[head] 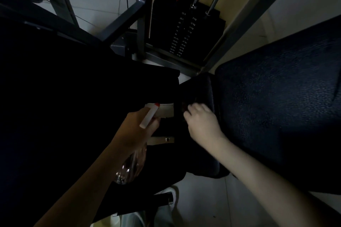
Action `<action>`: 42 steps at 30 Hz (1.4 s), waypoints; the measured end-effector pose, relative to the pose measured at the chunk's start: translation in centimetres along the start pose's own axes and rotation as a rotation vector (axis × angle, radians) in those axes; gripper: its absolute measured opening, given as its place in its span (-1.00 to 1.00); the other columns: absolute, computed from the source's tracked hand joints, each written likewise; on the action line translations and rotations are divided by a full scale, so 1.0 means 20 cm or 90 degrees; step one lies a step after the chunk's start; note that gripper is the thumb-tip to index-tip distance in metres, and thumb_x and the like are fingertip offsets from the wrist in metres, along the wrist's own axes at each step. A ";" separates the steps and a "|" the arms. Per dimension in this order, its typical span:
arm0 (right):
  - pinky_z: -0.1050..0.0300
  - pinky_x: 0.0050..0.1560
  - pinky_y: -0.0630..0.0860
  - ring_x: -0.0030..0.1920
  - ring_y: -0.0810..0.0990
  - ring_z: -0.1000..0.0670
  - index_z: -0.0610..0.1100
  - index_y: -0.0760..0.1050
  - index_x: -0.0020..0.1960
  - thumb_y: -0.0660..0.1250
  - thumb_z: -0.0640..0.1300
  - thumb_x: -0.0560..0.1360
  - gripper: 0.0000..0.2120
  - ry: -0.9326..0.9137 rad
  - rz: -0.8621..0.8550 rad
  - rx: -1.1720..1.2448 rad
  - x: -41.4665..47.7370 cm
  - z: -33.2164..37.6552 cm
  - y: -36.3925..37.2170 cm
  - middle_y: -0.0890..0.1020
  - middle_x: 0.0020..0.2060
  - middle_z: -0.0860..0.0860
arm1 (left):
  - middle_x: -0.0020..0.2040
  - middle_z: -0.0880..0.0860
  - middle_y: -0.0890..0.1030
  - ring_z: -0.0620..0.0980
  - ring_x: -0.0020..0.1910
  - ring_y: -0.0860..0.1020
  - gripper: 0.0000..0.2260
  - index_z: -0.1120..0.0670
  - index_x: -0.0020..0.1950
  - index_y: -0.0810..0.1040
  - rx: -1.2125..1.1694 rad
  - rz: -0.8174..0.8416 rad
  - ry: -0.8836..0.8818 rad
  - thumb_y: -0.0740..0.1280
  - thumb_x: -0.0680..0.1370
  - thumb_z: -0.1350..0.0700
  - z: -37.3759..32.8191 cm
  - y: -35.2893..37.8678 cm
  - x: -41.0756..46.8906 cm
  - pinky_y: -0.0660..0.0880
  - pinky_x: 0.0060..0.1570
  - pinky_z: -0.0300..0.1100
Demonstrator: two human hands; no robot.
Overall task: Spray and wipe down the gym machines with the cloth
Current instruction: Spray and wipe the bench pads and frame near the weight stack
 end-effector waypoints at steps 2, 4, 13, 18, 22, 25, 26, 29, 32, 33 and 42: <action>0.06 -0.03 0.56 -0.15 0.62 -0.16 -0.22 0.60 -0.27 0.53 -0.33 0.02 -0.71 0.001 -0.010 0.018 -0.11 0.04 0.00 0.66 -0.21 -0.18 | -0.33 -0.15 0.43 -0.19 -0.35 0.43 -0.87 0.15 -0.11 0.55 -0.007 -0.015 0.000 0.33 0.45 0.11 -0.01 -0.01 0.00 0.28 -0.33 -0.45; 0.03 0.01 0.57 -0.09 0.63 -0.17 -0.23 0.61 -0.22 0.54 -0.35 0.05 -0.70 0.026 -0.026 0.016 -0.18 0.03 -0.03 0.66 -0.15 -0.19 | -0.29 -0.11 0.45 -0.10 -0.28 0.49 -0.73 0.23 0.03 0.59 0.002 -0.011 -0.006 0.32 0.45 0.08 0.00 -0.01 0.00 0.29 -0.30 -0.50; -0.16 0.39 0.21 0.36 0.36 -0.27 -0.27 0.46 0.26 0.40 -0.29 0.39 -0.55 0.127 -0.037 -0.128 0.11 -0.07 -0.10 0.38 0.34 -0.32 | -0.04 0.14 0.62 0.07 -0.02 0.59 -0.63 0.25 0.25 0.54 0.036 -0.027 0.063 0.31 0.48 0.13 -0.04 -0.03 -0.02 0.39 -0.09 -0.21; -0.12 0.44 0.14 0.39 0.31 -0.26 -0.32 0.35 0.35 0.40 -0.14 0.39 -0.41 0.069 0.086 -0.155 0.04 0.07 0.07 0.30 0.39 -0.33 | -0.02 0.23 0.61 0.18 -0.02 0.59 -0.64 0.32 0.25 0.51 0.087 -0.032 0.113 0.29 0.51 0.17 -0.10 -0.03 -0.03 0.39 -0.08 -0.16; -0.13 0.16 0.51 0.01 0.63 -0.22 -0.27 0.65 -0.13 0.57 -0.24 -0.02 -0.55 -0.015 0.056 -0.070 -0.24 0.19 0.16 0.64 0.01 -0.27 | -0.06 0.16 0.58 0.11 -0.08 0.57 -0.62 0.29 0.27 0.50 0.032 -0.039 0.070 0.26 0.52 0.10 -0.08 -0.04 -0.03 0.41 -0.19 -0.24; -0.07 0.16 0.51 -0.03 0.65 -0.18 -0.22 0.65 -0.20 0.48 -0.26 0.13 -0.76 -0.058 0.022 -0.016 -0.41 0.24 0.15 0.67 -0.06 -0.21 | -0.07 0.17 0.62 0.11 -0.08 0.59 -0.48 0.27 0.21 0.54 0.033 -0.034 0.062 0.18 0.46 -0.08 -0.08 -0.05 -0.03 0.54 -0.12 -0.03; -0.04 0.16 0.49 -0.05 0.65 -0.16 -0.21 0.65 -0.21 0.44 -0.26 0.16 -0.80 -0.064 0.010 -0.015 -0.44 0.25 0.13 0.68 -0.09 -0.19 | -0.06 0.18 0.62 0.12 -0.08 0.59 -0.47 0.26 0.22 0.54 0.034 -0.033 0.057 0.17 0.45 -0.10 -0.07 -0.06 -0.03 0.54 -0.09 0.02; -0.02 0.06 0.55 -0.06 0.65 -0.14 -0.20 0.64 -0.22 0.52 -0.30 0.06 -0.72 -0.033 -0.006 0.003 -0.47 0.22 0.07 0.68 -0.13 -0.16 | -0.05 0.17 0.61 0.11 -0.07 0.58 -0.47 0.25 0.28 0.52 0.021 -0.026 0.054 0.17 0.46 -0.08 -0.07 -0.06 -0.04 0.53 -0.09 0.02; -0.10 0.05 0.55 0.03 0.60 -0.23 -0.28 0.60 -0.09 0.42 -0.39 0.12 -0.65 0.048 -0.058 0.011 -0.40 0.17 0.01 0.61 -0.04 -0.23 | -0.09 0.18 0.59 0.10 -0.11 0.57 -0.54 0.27 0.28 0.51 0.010 -0.026 0.056 0.20 0.48 0.04 -0.07 -0.05 -0.05 0.49 -0.16 -0.03; -0.13 0.08 0.53 0.06 0.58 -0.24 -0.30 0.58 -0.03 0.36 -0.38 0.17 -0.64 0.077 -0.068 0.002 -0.34 0.16 0.00 0.59 -0.01 -0.25 | -0.12 0.17 0.58 0.12 -0.14 0.57 -0.56 0.28 0.27 0.52 0.012 -0.032 0.057 0.21 0.48 0.06 -0.07 -0.05 -0.04 0.47 -0.20 -0.04; 0.07 0.25 0.39 0.06 0.61 -0.04 -0.10 0.68 -0.09 0.36 -0.03 0.28 -0.73 -0.003 0.139 0.012 -0.26 0.43 0.44 0.67 -0.06 -0.08 | -0.13 0.18 0.58 0.21 -0.10 0.59 -0.70 0.34 0.20 0.53 0.067 -0.024 0.073 0.28 0.55 0.18 -0.06 -0.02 -0.01 0.44 -0.20 -0.17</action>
Point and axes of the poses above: each hand's wrist, its own x-axis towards the middle knuckle, its own y-axis out of the palm, z = x × y, the point moved 8 cm from there along x, towards the middle knuckle
